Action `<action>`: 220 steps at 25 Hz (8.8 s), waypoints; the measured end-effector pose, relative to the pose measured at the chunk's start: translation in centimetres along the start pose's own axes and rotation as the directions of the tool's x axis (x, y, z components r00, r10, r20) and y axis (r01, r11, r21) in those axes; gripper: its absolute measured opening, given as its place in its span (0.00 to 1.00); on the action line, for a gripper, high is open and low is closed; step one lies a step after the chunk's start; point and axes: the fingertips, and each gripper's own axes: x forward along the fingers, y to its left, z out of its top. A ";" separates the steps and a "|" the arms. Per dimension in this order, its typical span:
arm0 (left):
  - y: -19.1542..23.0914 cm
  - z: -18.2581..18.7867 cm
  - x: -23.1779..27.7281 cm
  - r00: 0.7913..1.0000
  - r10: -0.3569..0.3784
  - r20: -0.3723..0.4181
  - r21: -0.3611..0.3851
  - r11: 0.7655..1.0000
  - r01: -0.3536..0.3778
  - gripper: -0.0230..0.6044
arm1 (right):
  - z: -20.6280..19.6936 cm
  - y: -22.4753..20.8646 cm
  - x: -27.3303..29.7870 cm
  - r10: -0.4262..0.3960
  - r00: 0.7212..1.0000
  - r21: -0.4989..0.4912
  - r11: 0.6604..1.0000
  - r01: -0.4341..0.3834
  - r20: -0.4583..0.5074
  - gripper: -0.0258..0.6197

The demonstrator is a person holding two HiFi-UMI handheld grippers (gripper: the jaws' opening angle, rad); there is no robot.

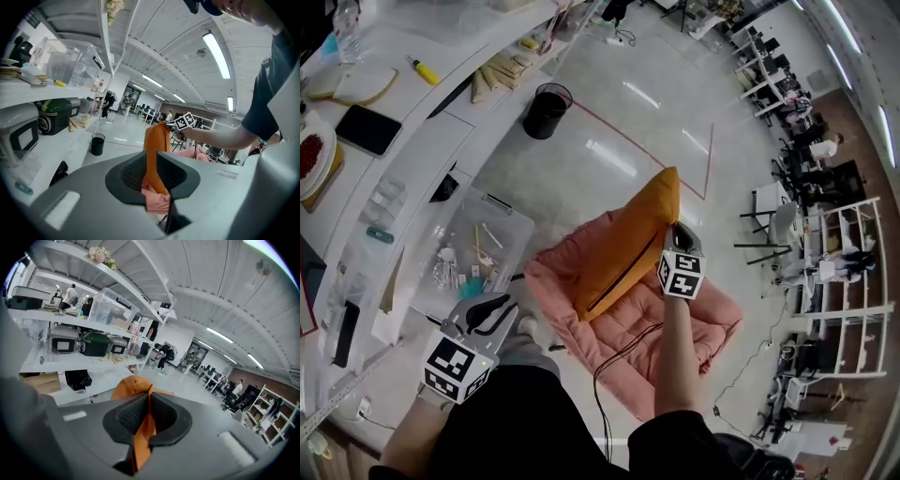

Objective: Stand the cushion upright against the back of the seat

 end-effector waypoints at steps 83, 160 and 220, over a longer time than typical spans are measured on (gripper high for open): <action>-24.6 -3.5 22.2 0.801 -0.501 -0.326 0.055 0.836 0.545 0.13 | -33.8 -8.9 -39.0 0.106 0.932 0.571 0.812 0.119 -0.346 0.28; -19.5 -2.4 21.2 0.923 -0.292 -0.252 0.043 0.949 0.312 0.12 | -28.5 -14.0 -22.0 0.030 0.908 0.089 0.996 0.008 -0.419 0.09; -22.5 -3.3 25.8 0.900 -0.315 -0.300 0.014 0.942 0.335 0.12 | -41.0 -11.4 -19.7 0.197 0.786 0.254 0.966 -0.052 -0.586 0.09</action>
